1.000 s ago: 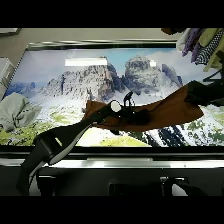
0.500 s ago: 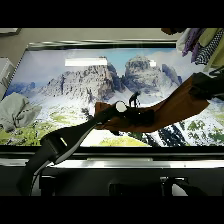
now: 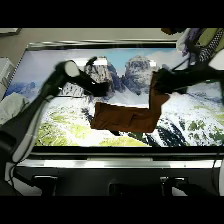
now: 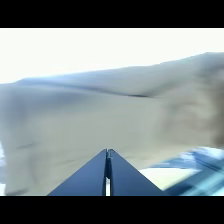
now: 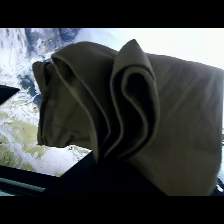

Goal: Fold the clothes and pants, and hang the long-sleeved shirts on hangers.

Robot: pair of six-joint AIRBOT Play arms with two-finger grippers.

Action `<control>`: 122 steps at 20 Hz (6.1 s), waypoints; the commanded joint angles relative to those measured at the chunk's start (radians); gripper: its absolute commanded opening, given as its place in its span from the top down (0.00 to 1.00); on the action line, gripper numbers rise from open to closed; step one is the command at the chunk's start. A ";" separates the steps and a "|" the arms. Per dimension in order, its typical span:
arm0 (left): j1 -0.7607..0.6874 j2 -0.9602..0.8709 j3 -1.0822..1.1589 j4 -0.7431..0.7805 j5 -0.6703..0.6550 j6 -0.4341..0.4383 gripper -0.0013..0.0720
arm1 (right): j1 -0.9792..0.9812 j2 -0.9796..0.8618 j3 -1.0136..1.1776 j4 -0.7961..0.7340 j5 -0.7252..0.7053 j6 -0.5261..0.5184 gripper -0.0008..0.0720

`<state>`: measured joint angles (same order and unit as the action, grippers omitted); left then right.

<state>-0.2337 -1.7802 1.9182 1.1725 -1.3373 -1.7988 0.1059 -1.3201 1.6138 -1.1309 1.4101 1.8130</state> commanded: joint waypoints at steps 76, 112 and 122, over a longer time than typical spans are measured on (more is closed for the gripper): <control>0.286 0.253 -0.002 0.149 -0.271 0.045 0.96 | -0.242 -0.253 -0.029 0.063 -0.376 -0.122 0.95; 0.286 0.253 -0.002 0.138 -0.271 0.045 0.96 | -0.931 0.082 -0.702 -0.590 -0.106 0.303 0.96; 0.286 0.252 -0.002 0.148 -0.269 0.045 0.67 | -0.931 0.124 -0.631 -0.822 -0.019 0.474 0.33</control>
<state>0.0521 -1.5272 1.9160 1.3113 -1.6081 -1.7538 -0.8253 -1.2224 0.9314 -1.8721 1.3766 2.1796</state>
